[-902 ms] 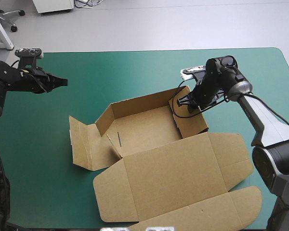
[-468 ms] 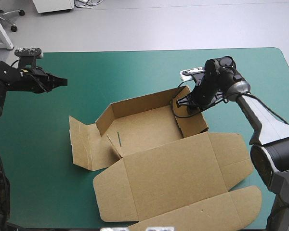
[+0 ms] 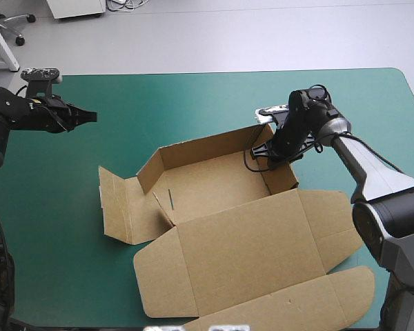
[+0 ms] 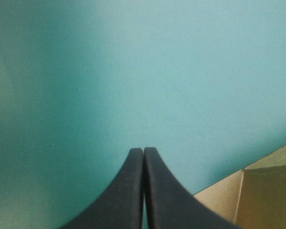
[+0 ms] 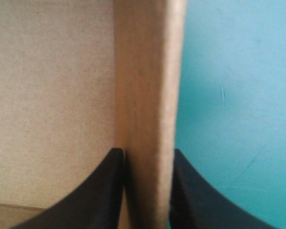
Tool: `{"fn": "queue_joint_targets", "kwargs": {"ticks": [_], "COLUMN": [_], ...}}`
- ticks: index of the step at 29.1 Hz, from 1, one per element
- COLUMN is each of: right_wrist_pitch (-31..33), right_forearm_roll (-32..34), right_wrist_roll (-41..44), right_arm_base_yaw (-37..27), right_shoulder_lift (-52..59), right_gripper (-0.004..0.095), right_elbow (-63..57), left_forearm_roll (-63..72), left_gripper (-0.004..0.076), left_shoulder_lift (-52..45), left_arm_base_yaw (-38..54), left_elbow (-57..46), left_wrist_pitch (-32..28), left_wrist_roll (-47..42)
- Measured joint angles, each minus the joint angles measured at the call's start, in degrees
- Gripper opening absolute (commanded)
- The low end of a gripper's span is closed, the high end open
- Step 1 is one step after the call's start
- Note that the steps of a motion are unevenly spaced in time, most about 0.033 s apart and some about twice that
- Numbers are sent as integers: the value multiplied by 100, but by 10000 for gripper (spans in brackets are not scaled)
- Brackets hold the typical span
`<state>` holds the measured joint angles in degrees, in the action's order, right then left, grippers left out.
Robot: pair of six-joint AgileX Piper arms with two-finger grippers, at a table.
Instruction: Fold the box
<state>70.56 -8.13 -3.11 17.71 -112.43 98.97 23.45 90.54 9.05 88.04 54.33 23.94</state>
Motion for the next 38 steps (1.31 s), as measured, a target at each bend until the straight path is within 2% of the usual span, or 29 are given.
{"fn": "queue_joint_targets", "kwargs": {"ticks": [1, 12, 17, 24, 28, 35, 38], "right_wrist_pitch": [0, 13, 7, 32, 32, 80, 80], "right_forearm_roll": [15, 266, 213, -863, -1303, -1930, -2443], "right_wrist_roll": [0, -43, -115, -565, -712, -1010, -1180], "right_arm_base_yaw": [0, -23, -296, -1249, -1670, -1775, -1775], "right_shoulder_lift": [0, 7, 292, 1003, 1470, 1962, 2008], "right_gripper": [-28, -28, -28, -28, -28, -28, -27], "right_elbow": [1, 264, 555, 574, 576, 598, 601], "left_forearm_roll": [0, -15, -149, -152, 235, 1409, 2390], "left_gripper": [-15, -15, -15, -15, -15, -15, -15], "left_shoulder_lift": [0, 0, 0, 67, 323, 776, 821], "left_arm_base_yaw": [0, 0, 0, 100, 458, 828, 825], "left_elbow": [0, 0, 0, 0, 0, -12, -371], "left_wrist_pitch": [0, -18, -18, -82, -66, 331, 567], "left_wrist_roll": [0, 0, -5, -5, 31, 562, 1101]}}
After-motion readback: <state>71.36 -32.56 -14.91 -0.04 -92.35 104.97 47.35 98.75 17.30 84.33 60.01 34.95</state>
